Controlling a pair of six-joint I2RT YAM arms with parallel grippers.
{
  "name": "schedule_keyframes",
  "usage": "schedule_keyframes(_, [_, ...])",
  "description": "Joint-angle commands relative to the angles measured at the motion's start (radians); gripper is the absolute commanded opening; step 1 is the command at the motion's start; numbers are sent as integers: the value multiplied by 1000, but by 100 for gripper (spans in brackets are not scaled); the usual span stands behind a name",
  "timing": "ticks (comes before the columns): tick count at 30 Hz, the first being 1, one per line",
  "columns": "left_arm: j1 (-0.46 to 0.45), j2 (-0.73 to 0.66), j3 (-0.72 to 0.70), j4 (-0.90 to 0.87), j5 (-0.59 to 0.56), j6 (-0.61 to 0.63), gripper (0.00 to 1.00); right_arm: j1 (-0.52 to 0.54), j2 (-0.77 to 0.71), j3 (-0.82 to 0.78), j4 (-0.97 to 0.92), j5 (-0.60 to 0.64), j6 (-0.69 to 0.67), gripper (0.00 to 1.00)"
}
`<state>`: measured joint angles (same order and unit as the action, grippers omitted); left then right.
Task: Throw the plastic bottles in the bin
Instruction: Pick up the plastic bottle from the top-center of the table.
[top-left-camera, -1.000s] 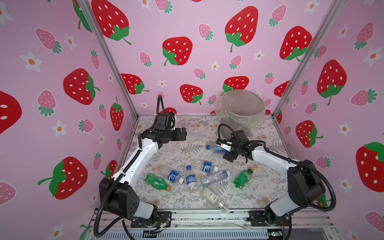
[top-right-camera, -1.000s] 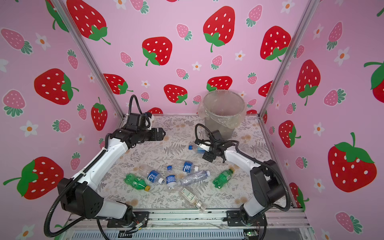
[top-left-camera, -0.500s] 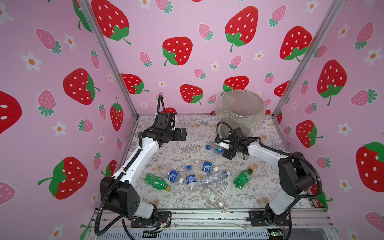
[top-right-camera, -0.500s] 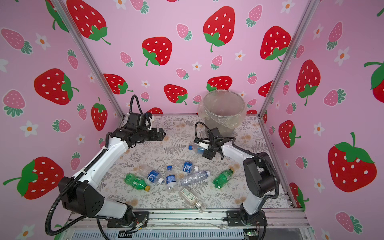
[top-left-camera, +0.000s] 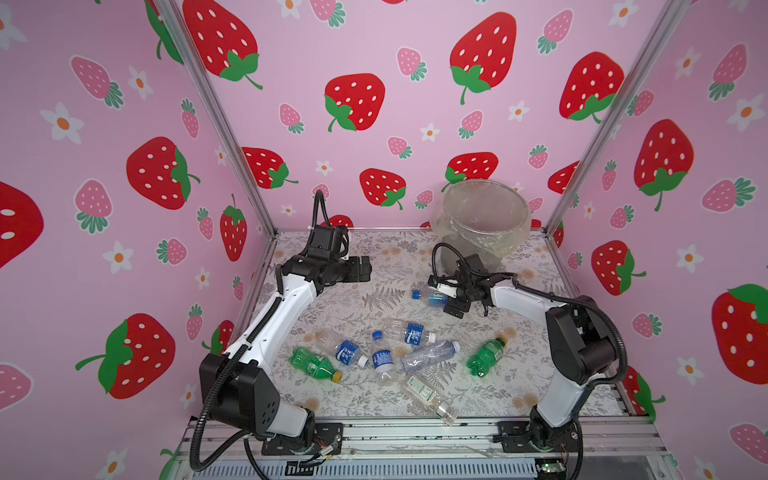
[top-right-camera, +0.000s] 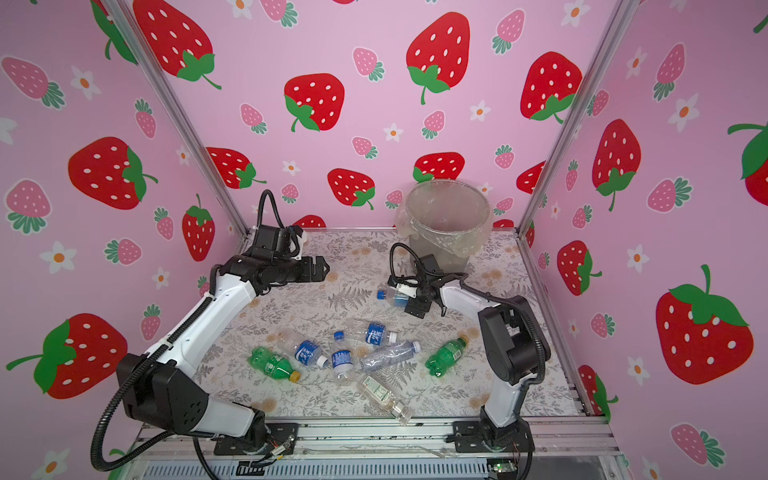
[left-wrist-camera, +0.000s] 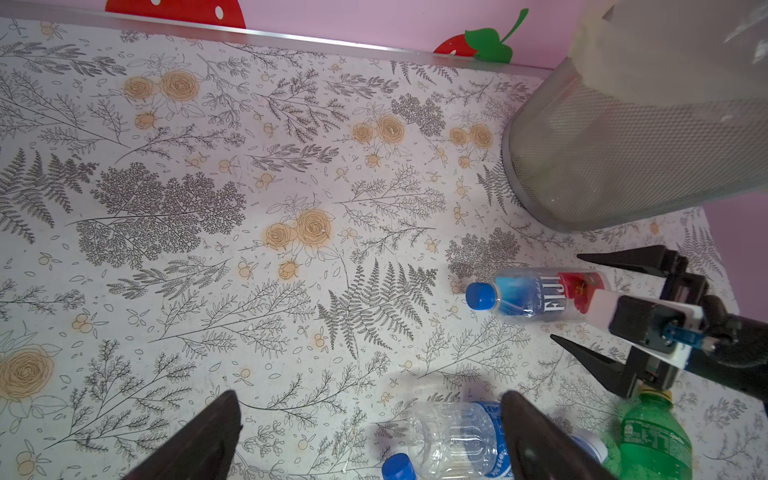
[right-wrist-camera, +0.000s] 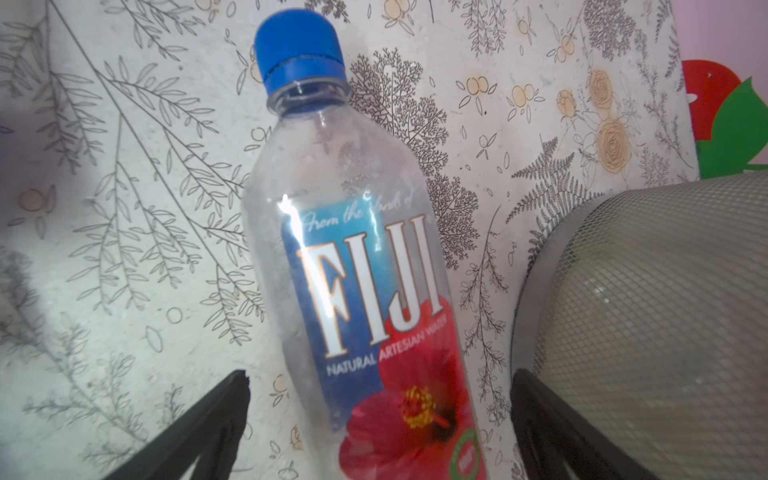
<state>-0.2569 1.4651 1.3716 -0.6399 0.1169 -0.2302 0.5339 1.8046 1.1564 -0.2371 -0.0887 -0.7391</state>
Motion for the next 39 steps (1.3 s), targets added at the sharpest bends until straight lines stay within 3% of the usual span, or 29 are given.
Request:
schedule_keyframes(1, [9, 7, 40, -13, 14, 14, 99, -6, 36, 26, -2, -36, -32, 100])
schedule_keyframes(7, [19, 6, 38, -9, 14, 11, 99, -6, 66, 60, -33, -87, -10, 93])
schedule_keyframes(10, [31, 2, 35, 1, 74, 4, 99, -6, 62, 46, -22, -107, -5, 91])
schedule_keyframes(15, [46, -5, 21, 23, 102, -9, 99, -6, 68, 40, -39, -117, 5, 79])
schedule_keyframes(22, [54, 0, 21, 20, 106, -16, 99, -2, 47, 31, -39, -144, 42, 71])
schedule_keyframes(31, [56, 4, 26, 14, 105, -17, 99, 31, -17, 35, -8, 19, 200, 72])
schedule_keyframes(39, [55, 1, 24, 14, 96, -17, 100, 59, -82, 21, 9, -27, 370, 72])
